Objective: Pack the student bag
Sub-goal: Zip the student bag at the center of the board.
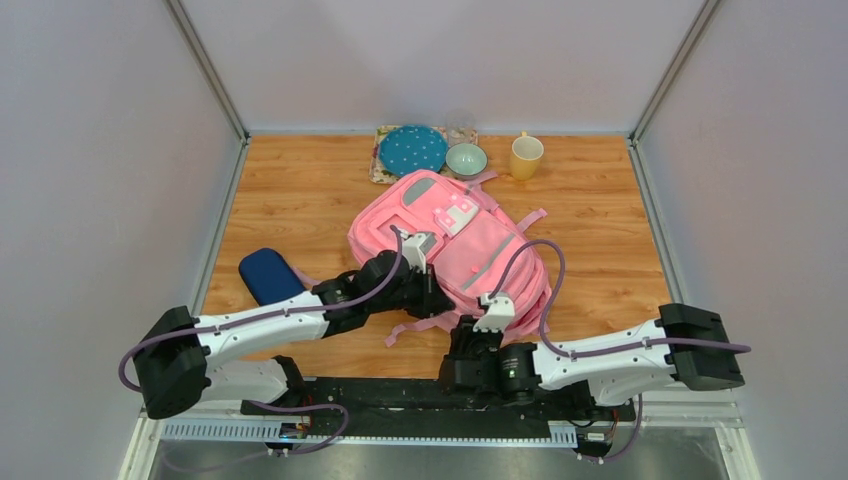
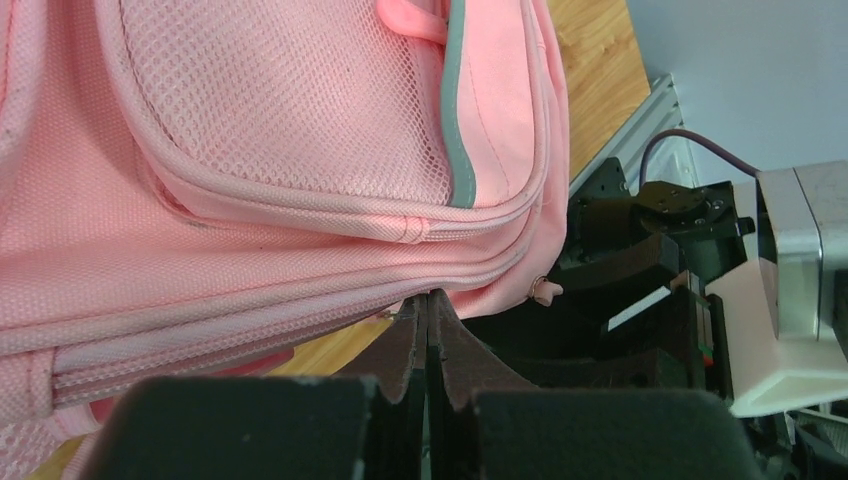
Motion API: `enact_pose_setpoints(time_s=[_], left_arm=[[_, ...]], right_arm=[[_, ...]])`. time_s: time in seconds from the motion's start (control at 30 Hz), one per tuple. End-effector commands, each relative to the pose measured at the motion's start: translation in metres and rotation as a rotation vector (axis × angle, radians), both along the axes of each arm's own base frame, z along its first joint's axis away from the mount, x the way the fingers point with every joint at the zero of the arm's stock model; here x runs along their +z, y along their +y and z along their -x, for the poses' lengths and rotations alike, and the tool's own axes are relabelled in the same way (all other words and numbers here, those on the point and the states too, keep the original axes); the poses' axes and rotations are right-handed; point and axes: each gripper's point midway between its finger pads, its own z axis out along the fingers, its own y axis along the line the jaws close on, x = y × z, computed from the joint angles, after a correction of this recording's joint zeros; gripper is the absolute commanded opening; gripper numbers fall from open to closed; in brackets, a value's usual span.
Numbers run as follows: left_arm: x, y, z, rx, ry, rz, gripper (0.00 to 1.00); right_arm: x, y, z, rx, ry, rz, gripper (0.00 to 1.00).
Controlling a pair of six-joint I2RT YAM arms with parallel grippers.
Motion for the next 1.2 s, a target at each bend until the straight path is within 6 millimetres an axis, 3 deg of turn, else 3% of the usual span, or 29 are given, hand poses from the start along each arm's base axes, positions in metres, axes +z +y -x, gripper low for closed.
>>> enact_pose_setpoints(time_s=[0.0, 0.07, 0.17, 0.27, 0.43, 0.63, 0.9, 1.17], left_arm=[[0.076, -0.032, -0.002, -0.068, -0.118, 0.205, 0.0], [0.077, -0.03, -0.003, -0.06, -0.127, 0.199, 0.0], [0.078, -0.03, -0.004, -0.059, -0.136, 0.196, 0.0], [0.078, -0.031, -0.004, -0.063, -0.138, 0.192, 0.0], [0.083, -0.035, -0.004, -0.078, -0.142, 0.2, 0.0], [0.09, -0.037, -0.002, -0.093, -0.143, 0.215, 0.0], [0.09, -0.035, 0.0, -0.096, -0.143, 0.212, 0.0], [0.093, -0.037, -0.002, -0.098, -0.15, 0.212, 0.0]], right_arm=[[0.034, 0.012, 0.006, -0.046, -0.073, -0.057, 0.44], [0.052, 0.011, 0.008, -0.077, -0.092, -0.095, 0.48], [0.064, -0.006, 0.012, -0.07, -0.095, -0.083, 0.5], [0.065, -0.009, 0.016, -0.053, -0.068, -0.124, 0.5], [0.053, -0.009, 0.02, -0.042, -0.039, -0.161, 0.5], [0.061, -0.01, 0.006, -0.09, -0.077, -0.111, 0.5], [0.048, -0.008, -0.021, -0.13, -0.049, -0.073, 0.48], [0.031, 0.004, -0.016, -0.093, -0.001, 0.008, 0.43]])
